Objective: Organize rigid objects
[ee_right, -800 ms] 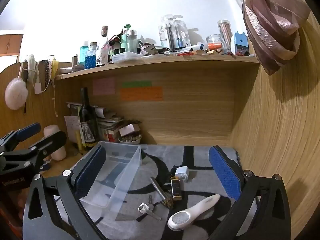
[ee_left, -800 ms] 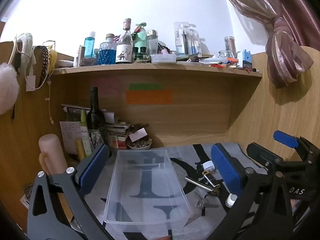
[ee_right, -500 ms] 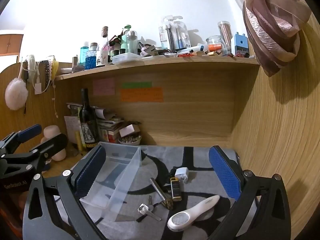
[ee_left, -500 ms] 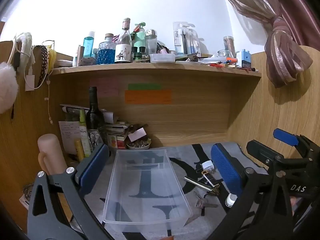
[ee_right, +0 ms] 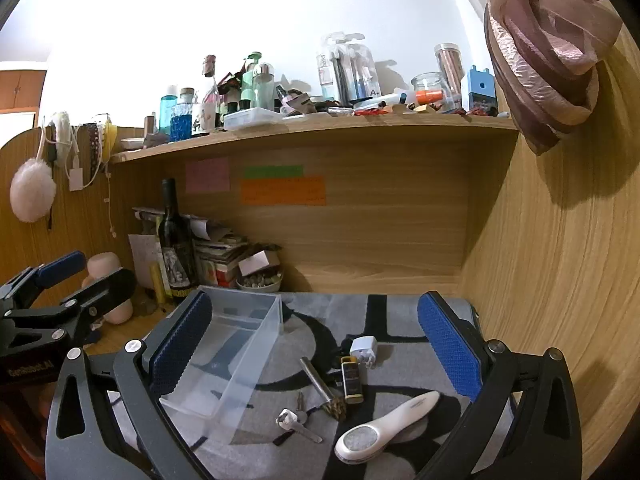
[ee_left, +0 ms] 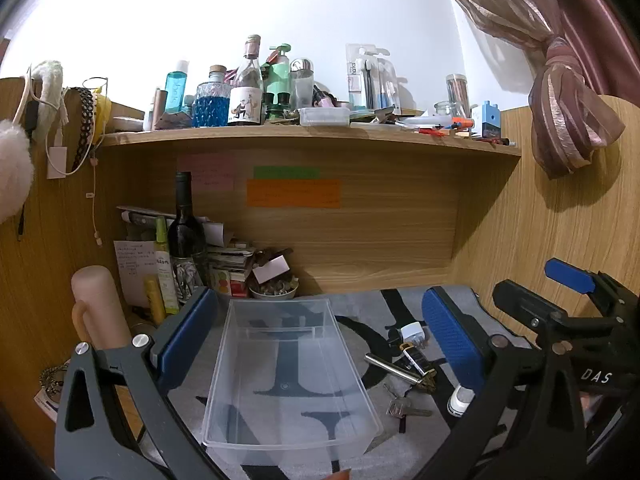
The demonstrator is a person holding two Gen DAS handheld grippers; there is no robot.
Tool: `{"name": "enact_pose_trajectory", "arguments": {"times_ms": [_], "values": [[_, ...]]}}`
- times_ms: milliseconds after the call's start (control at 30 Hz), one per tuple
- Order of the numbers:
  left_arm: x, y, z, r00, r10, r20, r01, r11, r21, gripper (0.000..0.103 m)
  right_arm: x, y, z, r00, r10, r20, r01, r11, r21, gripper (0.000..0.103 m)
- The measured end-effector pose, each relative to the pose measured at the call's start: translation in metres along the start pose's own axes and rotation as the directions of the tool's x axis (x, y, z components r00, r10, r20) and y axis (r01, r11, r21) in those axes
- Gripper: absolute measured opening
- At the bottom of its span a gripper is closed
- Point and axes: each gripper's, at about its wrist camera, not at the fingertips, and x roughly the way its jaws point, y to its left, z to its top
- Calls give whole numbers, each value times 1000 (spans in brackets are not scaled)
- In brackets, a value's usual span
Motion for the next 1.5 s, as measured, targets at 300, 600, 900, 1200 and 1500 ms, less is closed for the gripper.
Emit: {"name": "enact_pose_trajectory", "arguments": {"times_ms": [300, 600, 900, 1200, 1500], "values": [[-1, -1, 2, 1000, -3, 1, 3, 1000, 5, 103, -2, 0, 3, 1000, -3, 13, 3, 1000, -3, 103], [-3, -3, 3, 1000, -11, 4, 11, 1000, 4, 103, -3, 1, 3, 1000, -1, 14, 1, 1000, -1, 103], [-3, -3, 3, 1000, -9, 5, 9, 1000, 6, 103, -4, 3, 4, 1000, 1, 12, -1, 1000, 3, 103], [-4, -4, 2, 1000, -9, 6, 9, 1000, 8, 103, -4, 5, 6, 1000, 1, 10, -1, 1000, 5, 103], [-4, -4, 3, 1000, -7, 9, 7, 1000, 7, 103, -4, 4, 5, 1000, 3, 11, -3, 1000, 6, 103]]}}
